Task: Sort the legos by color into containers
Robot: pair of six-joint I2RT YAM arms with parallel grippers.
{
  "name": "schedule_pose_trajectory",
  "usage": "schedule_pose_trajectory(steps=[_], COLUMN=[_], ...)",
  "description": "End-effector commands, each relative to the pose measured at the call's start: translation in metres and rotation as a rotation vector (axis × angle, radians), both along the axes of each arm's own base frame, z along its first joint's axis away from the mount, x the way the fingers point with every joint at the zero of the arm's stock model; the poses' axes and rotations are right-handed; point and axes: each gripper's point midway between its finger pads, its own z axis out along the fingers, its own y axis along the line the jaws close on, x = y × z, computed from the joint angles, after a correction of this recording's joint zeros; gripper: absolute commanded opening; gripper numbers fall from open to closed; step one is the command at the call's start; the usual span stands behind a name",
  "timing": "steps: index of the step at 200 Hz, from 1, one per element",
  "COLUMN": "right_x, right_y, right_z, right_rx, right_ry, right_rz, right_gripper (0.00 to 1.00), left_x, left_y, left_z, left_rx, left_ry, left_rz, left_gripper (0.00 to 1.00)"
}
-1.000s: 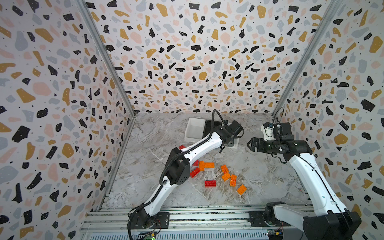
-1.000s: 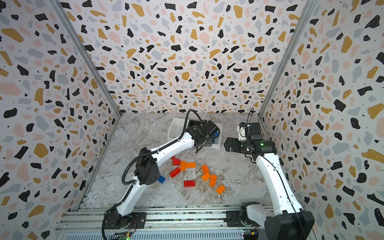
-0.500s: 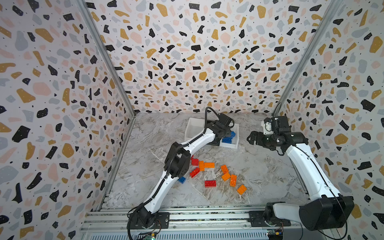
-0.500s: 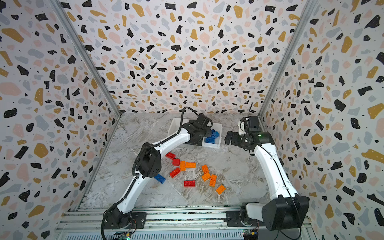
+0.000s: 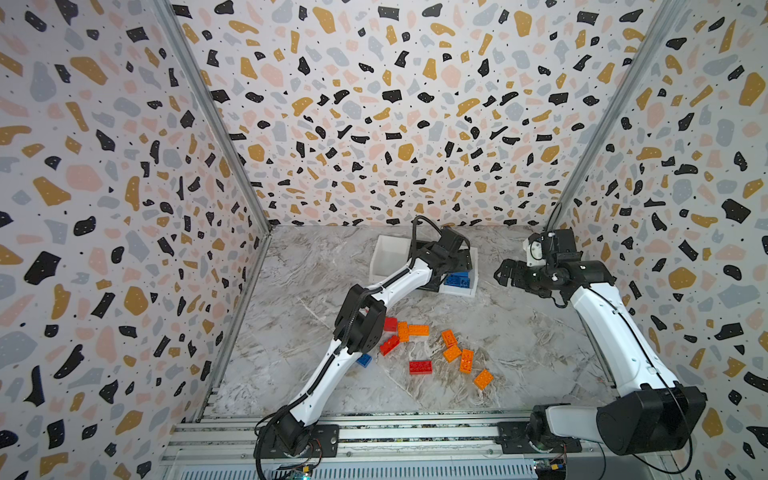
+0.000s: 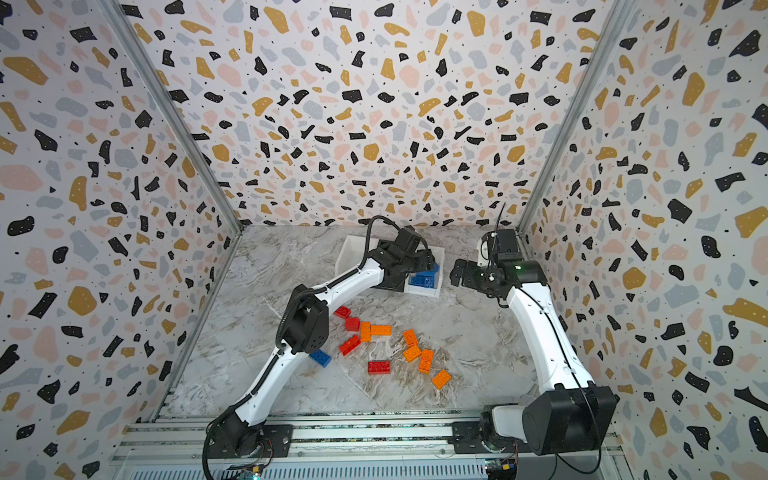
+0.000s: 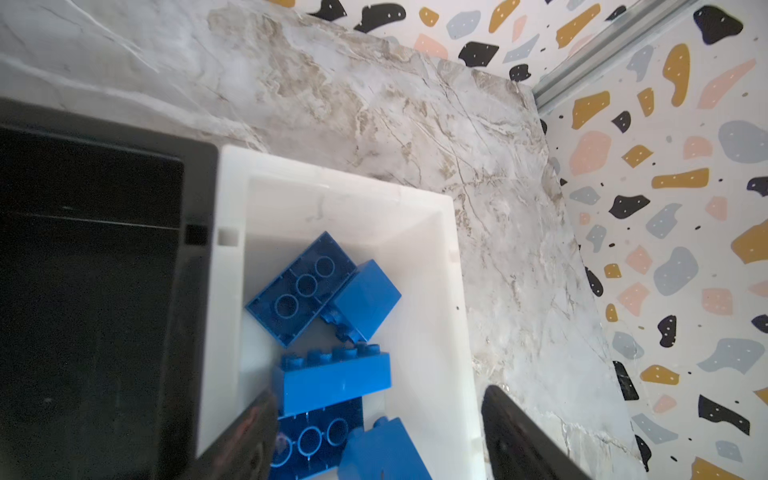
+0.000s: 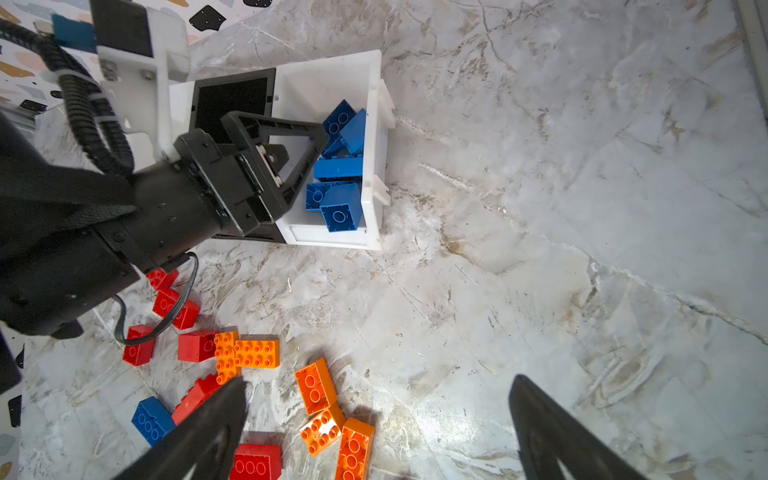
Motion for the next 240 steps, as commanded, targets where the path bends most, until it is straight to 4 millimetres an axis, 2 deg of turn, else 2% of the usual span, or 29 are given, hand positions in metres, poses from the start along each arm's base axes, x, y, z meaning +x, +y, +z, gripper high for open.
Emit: schedule_pose_trajectory(steps=[1, 18, 36, 37, 39, 72, 102, 119, 141, 162, 191, 226, 240], right_x=[0.003, 0.005, 0.006, 0.006, 0.006, 0.005, 0.0, -0.004, -0.008, -0.012, -0.022, -0.037, -0.042], right_y=[-0.002, 0.004, 0.019, 0.02, 0.022, 0.058, 0.084, 0.096, 0.107, 0.115, 0.117, 0.107, 0.103], right_z=[0.025, 0.026, 0.024, 0.024, 0.023, 0.013, 0.009, 0.009, 0.013, 0.017, 0.02, 0.015, 0.012], right_rx=[-0.009, -0.006, -0.01, -0.011, -0.014, -0.023, -0.009, -0.009, -0.003, -0.014, -0.015, -0.019, -0.012], right_ry=[-0.066, -0.077, -0.078, -0.078, -0.08, -0.068, -0.075, -0.08, -0.093, -0.102, -0.11, -0.121, -0.123], right_rz=[0.003, 0.024, 0.065, 0.07, 0.077, 0.174, 0.238, 0.268, 0.297, 0.326, 0.333, 0.297, 0.279], right_gripper=[0.99, 0.99, 0.99, 0.99, 0.99, 0.99, 0.99, 0.99, 0.99, 0.99, 0.99, 0.99, 0.99], left_x=[0.004, -0.01, -0.036, -0.036, -0.041, -0.107, -0.177, -0.214, -0.249, -0.267, -0.276, -0.278, -0.275], left_y=[0.027, 0.059, 0.106, 0.108, 0.114, 0.206, 0.275, 0.302, 0.324, 0.335, 0.339, 0.33, 0.323], left_z=[0.057, 0.064, 0.064, 0.07, 0.063, 0.056, 0.028, 0.004, -0.017, -0.033, -0.051, -0.078, -0.081], left_rx=[-0.003, 0.071, 0.165, 0.161, 0.179, 0.237, 0.23, 0.208, 0.174, 0.173, 0.161, 0.126, 0.123], left_ry=[-0.069, -0.05, -0.027, -0.037, -0.022, -0.002, 0.099, 0.165, 0.216, 0.245, 0.273, 0.309, 0.315], left_rz=[0.067, 0.134, 0.231, 0.24, 0.247, 0.42, 0.561, 0.606, 0.66, 0.688, 0.709, 0.692, 0.675], left_gripper=[0.78, 0.77, 0.72, 0.72, 0.71, 0.69, 0.69, 0.68, 0.67, 0.67, 0.68, 0.7, 0.7])
